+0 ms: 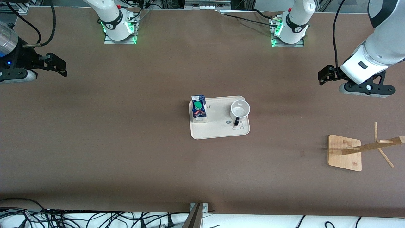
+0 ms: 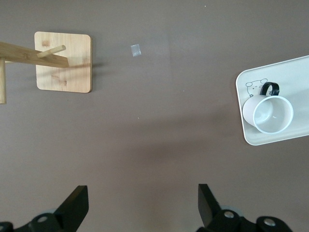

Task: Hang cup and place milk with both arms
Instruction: 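Move the right gripper out toward the tray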

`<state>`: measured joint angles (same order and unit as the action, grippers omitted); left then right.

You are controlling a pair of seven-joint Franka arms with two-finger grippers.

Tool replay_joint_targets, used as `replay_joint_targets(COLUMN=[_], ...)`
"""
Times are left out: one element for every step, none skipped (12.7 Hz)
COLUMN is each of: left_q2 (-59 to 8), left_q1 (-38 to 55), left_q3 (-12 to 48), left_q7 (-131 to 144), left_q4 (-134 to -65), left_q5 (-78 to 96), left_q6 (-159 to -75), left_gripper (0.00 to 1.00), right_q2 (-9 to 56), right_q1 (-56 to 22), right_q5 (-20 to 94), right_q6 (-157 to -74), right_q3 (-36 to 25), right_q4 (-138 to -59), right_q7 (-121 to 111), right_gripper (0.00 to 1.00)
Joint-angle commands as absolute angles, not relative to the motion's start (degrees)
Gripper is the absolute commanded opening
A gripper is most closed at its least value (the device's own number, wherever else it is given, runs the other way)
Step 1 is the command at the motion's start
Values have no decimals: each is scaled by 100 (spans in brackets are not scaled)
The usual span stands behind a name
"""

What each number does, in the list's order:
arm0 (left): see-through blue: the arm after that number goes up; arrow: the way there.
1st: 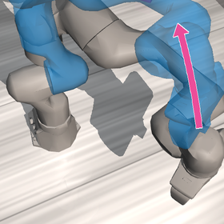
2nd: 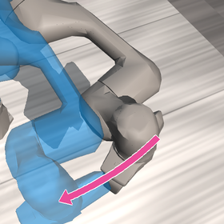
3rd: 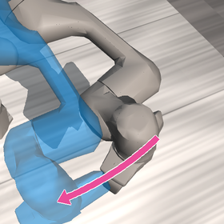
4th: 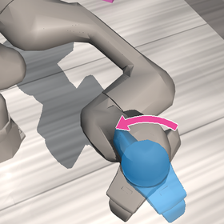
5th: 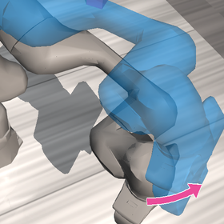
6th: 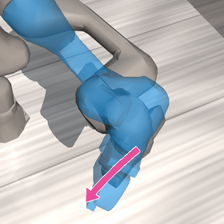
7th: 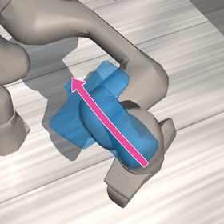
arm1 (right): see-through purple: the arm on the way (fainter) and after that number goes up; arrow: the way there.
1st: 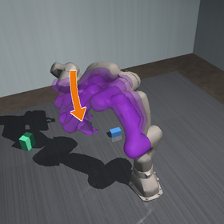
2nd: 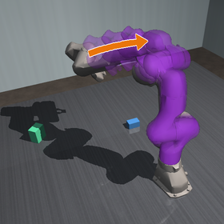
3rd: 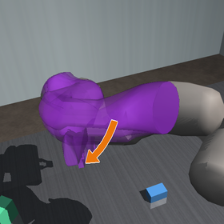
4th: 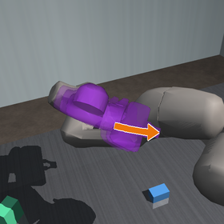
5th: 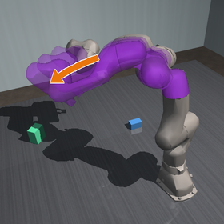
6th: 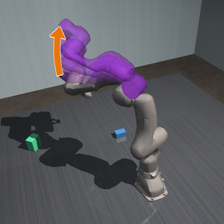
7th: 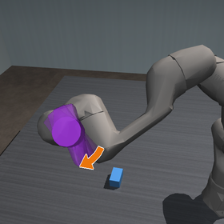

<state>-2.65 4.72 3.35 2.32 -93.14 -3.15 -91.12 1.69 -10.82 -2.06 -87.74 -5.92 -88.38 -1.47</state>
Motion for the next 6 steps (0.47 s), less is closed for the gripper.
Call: replay_joint_targets(left_q2=[-343, -343, -343, -343, -343, -343], left_q1=[466, 466, 466, 466, 466, 466], left_q3=[369, 369, 369, 369, 369, 369], left_q7=[308, 299, 299, 308, 308, 299], left_q4=[-9123, -9123, -9123, -9123, -9123, -9123], left_q5=[-299, -299, -299, -299, -290, -299], left_q6=[-8965, -8965, -8965, -8965, -8965, -8965], left_gripper=[100, 100, 100, 100, 100, 100], right_q2=[159, 176, 193, 193, 193, 202], right_q1=[-1194, -1213, -1230, -1239, -1239, -1239], right_q5=[-403, -413, -422, -474, -475, -440], right_q6=[-8884, -8929, -8947, -8947, -8991, -8991], right_q3=[-554, -562, -554, -554, -545, -536], right_q4=[-8841, -8790, -8772, -8771, -8771, -8763], right_q7=[-124, -123, -132, -123, -114, -97], right_gripper=[100, 100, 100, 100, 100, 100])
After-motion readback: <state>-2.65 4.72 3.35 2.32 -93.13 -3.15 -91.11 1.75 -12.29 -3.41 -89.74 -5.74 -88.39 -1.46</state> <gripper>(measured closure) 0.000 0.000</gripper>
